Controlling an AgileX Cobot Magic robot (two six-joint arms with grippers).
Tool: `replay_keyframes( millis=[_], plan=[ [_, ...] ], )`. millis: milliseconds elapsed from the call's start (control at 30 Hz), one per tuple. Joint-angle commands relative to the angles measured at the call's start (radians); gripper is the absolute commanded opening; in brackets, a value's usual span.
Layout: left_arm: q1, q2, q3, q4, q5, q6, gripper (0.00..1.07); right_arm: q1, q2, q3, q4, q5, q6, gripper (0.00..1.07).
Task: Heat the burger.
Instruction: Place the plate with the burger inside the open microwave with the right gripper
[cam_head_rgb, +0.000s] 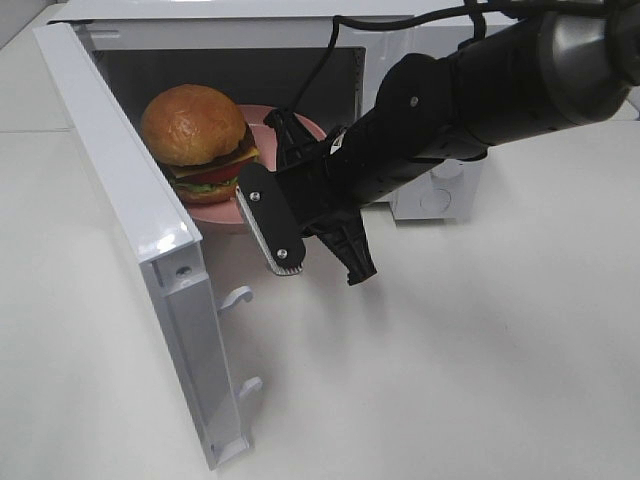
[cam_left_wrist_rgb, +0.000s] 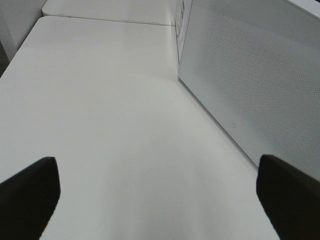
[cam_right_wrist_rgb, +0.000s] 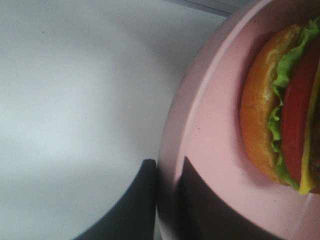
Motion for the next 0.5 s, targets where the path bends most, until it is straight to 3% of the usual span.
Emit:
replay_keyframes(
  millis=[33,500],
  plan=[
    [-0.004,-0.014,0.001,-0.004,0.001,0.001,1.00,-0.009,0.002,-0.038,-0.019,-0.056,0.044,0.00],
    [-0.004,-0.014,0.001,-0.004,0.001,0.001,1.00,-0.033,0.097,-0.190,-0.121,-0.030,0.168,0.00]
  ],
)
